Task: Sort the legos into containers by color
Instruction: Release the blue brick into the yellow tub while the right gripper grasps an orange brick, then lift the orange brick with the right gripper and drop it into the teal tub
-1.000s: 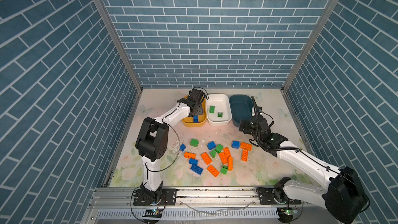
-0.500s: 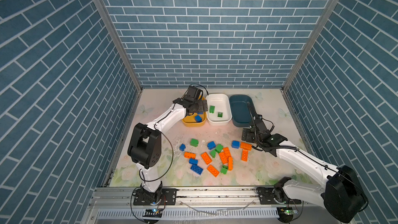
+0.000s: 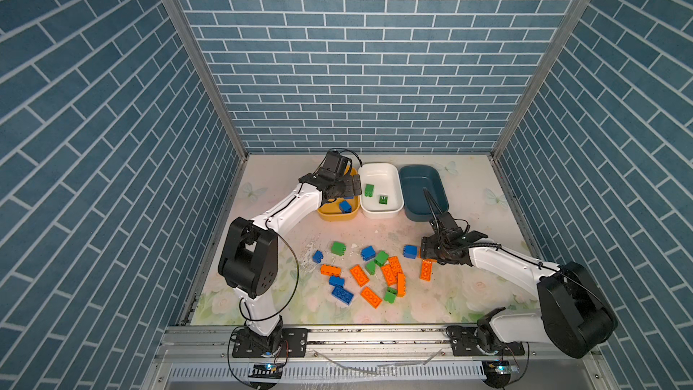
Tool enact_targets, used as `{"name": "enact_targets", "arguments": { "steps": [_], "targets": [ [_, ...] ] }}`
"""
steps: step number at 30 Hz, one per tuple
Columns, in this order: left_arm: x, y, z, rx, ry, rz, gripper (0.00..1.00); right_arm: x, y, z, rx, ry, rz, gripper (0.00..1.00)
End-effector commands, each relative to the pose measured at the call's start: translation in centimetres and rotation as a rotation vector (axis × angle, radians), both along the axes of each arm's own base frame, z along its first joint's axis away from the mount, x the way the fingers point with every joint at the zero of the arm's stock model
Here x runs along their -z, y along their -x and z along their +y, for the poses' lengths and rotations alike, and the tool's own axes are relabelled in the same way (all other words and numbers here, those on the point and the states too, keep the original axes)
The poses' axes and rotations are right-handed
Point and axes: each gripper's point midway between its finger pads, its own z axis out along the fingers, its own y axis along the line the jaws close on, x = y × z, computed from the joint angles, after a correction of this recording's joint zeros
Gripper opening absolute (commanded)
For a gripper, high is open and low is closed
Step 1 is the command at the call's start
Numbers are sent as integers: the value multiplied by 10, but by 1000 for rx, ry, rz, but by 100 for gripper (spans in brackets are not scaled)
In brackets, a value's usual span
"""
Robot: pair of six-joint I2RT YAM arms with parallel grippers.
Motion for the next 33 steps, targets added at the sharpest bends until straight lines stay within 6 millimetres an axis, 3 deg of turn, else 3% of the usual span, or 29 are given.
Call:
{"name": "enact_targets", "arguments": {
  "steps": [1,7,13,22,28,33],
  "targets": [
    [-2,5,6,-6,-8,-1,99,2,1,3,6,-11,26,81],
    [2,7,7,-8,-14,9,99,0,0,8,-7,-36,26,82],
    [4,8,8,-10,-16,14,99,12,3,10,-16,-20,67,79],
    [5,16,13,-16,-21,13,99,24,14,-5,-39,181,83,75],
    [6,22,15,-20,-14,18,99,23,10,1,-44,141,45,64],
    [3,26,14,-17,12,11,99,4,3,3,-39,92,-65,53]
  ]
}}
